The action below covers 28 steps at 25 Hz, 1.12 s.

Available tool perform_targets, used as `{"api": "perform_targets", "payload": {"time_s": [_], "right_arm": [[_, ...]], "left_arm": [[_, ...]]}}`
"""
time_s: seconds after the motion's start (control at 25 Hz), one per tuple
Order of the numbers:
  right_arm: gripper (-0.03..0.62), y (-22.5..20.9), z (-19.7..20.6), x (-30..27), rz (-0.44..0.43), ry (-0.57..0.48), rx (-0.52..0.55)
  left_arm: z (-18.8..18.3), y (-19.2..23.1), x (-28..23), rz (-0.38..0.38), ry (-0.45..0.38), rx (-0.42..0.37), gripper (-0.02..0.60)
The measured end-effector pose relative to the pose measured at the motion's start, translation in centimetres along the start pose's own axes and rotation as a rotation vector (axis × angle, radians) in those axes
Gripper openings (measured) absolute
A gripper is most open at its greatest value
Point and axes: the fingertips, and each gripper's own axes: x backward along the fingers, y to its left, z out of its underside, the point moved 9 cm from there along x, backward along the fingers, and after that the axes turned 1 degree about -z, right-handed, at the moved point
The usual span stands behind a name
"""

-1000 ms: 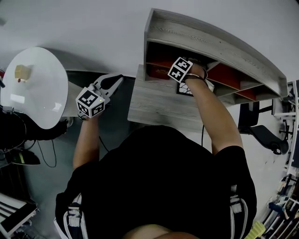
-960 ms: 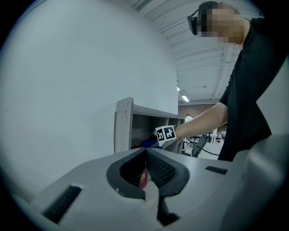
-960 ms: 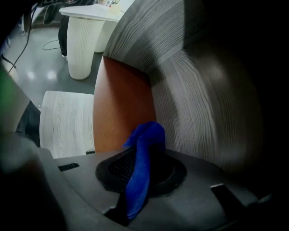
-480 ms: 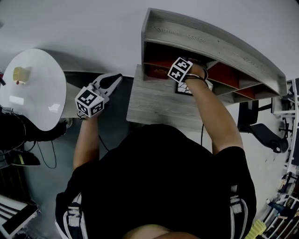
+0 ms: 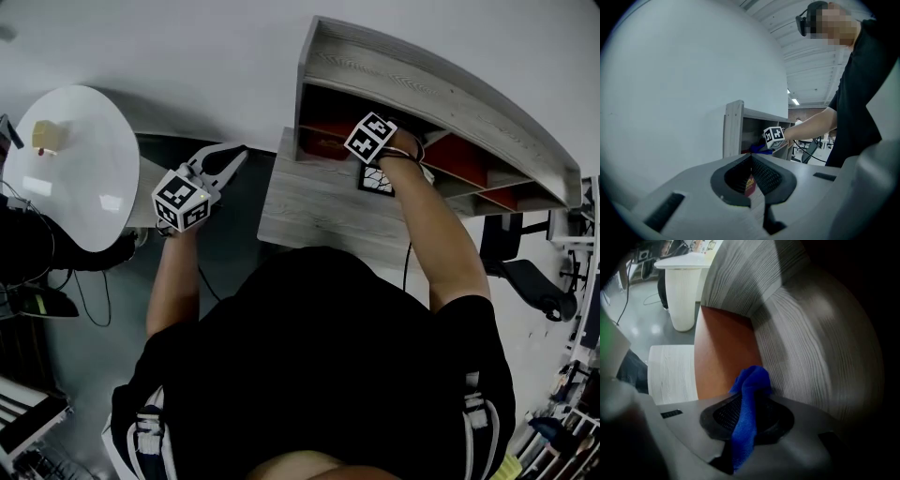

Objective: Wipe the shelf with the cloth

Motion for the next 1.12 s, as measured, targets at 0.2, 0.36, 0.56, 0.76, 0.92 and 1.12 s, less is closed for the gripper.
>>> {"api": "perform_targets", "payload": {"time_s": [0.2,0.36,0.56,0.76,0.92,1.12], "right_arm": [[0.046,0.4,-2.2,0.4,-0.059,-0.130,-0.076],[0.044,0.8,-4.5,0.5,-0.105,-0.212,-0.099],[0.044,1.3,-7.0,0.6,-0.148,-0.271,-0.086],[0.044,1.6,-9.1,0.6,-0.207,-0.340,-0.117],[0.044,1.9,-10.3,0.7,-0.229,-0.378,-0.113],[0.046,2.0,-10.5,0.7,-0.237,-0.402,-0.120]], "left_arm": [[0.8,-0.4,1.8,-0.042,0.017,0.018,0.016],[1.1,-0.8,2.7,-0.069,0.029,0.021,0.017],[1.2,-1.3,4.6,-0.111,0.039,0.022,0.017],[1.7,-1.9,6.5,-0.158,0.055,0.041,0.017],[1.8,-2.4,7.1,-0.177,0.059,0.042,0.017],[1.7,-2.8,7.2,-0.185,0.055,0.041,0.017]]}}
